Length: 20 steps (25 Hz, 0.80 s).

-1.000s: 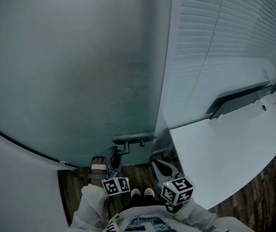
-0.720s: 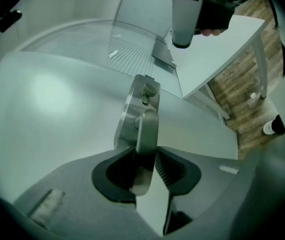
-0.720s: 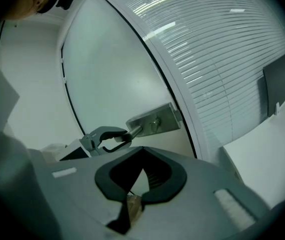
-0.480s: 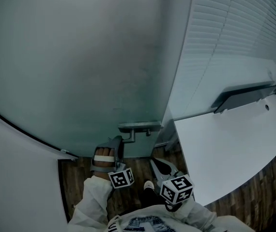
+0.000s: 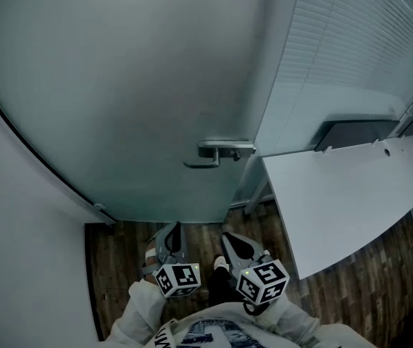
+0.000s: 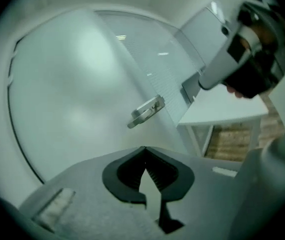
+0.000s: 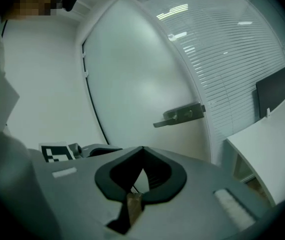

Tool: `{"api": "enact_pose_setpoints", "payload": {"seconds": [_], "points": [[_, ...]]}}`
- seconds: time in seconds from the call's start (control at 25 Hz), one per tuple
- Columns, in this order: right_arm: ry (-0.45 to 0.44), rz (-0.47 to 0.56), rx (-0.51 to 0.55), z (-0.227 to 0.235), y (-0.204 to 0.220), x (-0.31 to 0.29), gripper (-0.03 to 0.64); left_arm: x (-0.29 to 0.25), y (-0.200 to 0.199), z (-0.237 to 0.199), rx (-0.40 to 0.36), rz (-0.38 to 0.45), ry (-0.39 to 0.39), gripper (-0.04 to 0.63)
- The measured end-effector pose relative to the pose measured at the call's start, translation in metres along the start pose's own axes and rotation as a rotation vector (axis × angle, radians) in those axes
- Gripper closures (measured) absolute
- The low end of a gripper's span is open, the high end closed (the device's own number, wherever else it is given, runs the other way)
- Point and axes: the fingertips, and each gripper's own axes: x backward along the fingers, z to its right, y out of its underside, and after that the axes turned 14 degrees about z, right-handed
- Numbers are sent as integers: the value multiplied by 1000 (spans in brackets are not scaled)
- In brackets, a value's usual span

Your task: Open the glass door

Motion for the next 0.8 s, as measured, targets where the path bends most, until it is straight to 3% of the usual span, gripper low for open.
{"api": "enact_pose_setpoints", "payload": {"seconds": [0.12, 0.28, 0.52, 0.8], "points": [[-16, 19, 46, -46, 12, 35, 611, 72, -5, 6, 234, 42, -38, 591], [10, 58, 106, -90, 14, 79, 612, 143, -26, 3, 397, 107, -63, 591], [7, 98, 142, -132, 15, 137, 612, 216, -34, 13, 497, 138, -83, 591], [25, 52, 102, -129, 1, 155, 612, 231, -67, 21, 501, 163, -86, 591]]}}
